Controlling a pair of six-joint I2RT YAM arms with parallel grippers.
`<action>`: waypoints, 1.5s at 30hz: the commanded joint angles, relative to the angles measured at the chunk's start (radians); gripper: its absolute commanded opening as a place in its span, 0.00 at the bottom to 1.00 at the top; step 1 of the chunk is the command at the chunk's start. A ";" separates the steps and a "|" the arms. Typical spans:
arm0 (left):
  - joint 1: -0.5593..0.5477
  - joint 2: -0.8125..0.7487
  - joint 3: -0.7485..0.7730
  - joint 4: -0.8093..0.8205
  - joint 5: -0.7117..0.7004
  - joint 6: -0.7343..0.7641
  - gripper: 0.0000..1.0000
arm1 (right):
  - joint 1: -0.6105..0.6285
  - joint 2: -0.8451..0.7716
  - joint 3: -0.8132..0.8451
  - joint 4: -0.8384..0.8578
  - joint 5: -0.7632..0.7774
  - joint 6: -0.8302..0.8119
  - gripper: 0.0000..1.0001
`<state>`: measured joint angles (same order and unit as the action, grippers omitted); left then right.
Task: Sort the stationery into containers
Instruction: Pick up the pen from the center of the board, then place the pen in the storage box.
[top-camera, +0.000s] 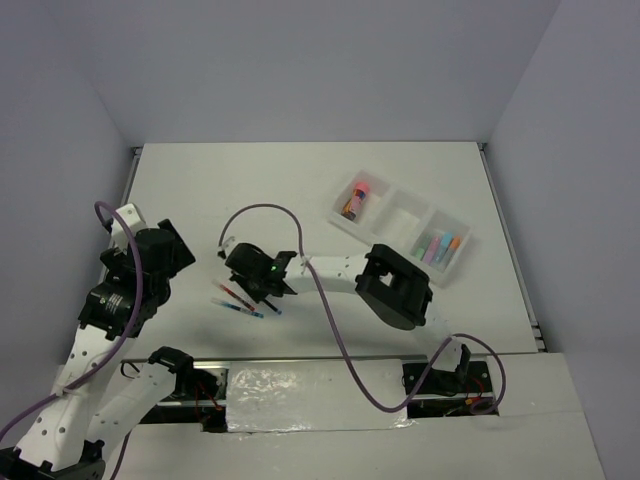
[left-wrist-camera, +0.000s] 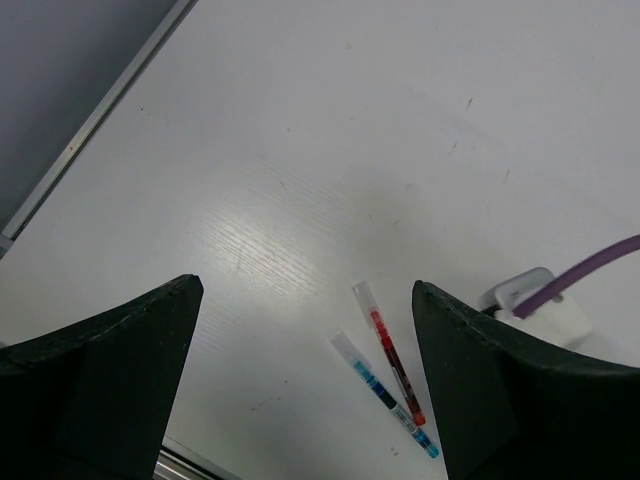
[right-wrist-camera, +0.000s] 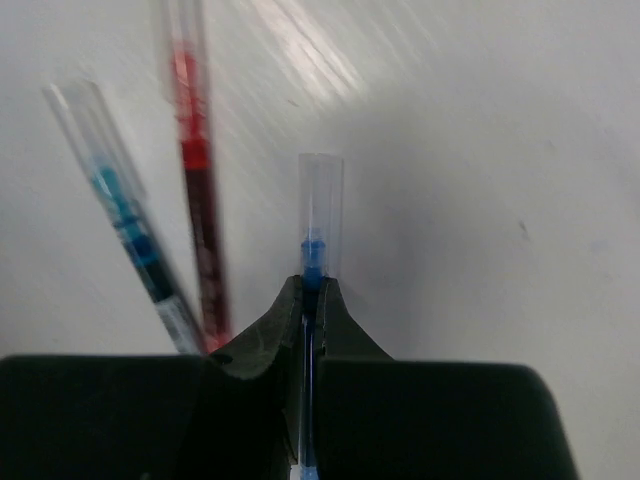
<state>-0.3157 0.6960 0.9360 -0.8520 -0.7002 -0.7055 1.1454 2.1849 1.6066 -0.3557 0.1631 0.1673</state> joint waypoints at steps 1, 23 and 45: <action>0.004 -0.007 -0.002 0.039 0.005 0.029 0.99 | -0.079 -0.114 -0.162 0.064 -0.016 0.046 0.00; 0.000 0.281 -0.088 0.139 0.245 -0.183 0.99 | -0.785 -0.502 -0.257 -0.109 0.308 0.146 0.00; 0.033 0.191 0.037 0.051 -0.010 0.055 0.99 | -0.477 -0.568 -0.330 0.082 -0.107 -0.073 0.61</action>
<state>-0.3088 0.9161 0.9829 -0.8005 -0.5987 -0.6350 0.5114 1.6836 1.3094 -0.3969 0.2848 0.1921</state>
